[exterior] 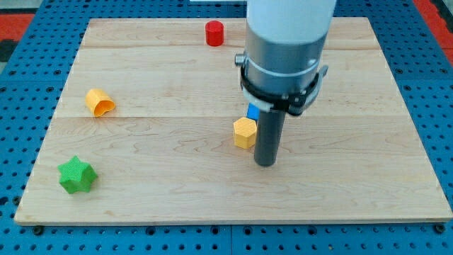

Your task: Adjust the yellow hexagon to the bottom of the blue cube

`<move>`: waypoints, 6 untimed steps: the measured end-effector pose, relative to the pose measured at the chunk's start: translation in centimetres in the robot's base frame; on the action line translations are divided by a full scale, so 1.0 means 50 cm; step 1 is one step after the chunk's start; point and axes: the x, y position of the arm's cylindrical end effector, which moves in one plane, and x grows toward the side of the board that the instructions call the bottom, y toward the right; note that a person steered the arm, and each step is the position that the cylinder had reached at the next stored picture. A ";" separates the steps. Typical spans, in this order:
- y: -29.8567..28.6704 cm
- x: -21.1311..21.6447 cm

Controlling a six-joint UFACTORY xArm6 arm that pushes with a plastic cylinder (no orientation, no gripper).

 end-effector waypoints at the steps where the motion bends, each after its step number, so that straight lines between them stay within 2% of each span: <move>1: -0.122 0.002; 4: -0.093 -0.067; 6: -0.026 -0.067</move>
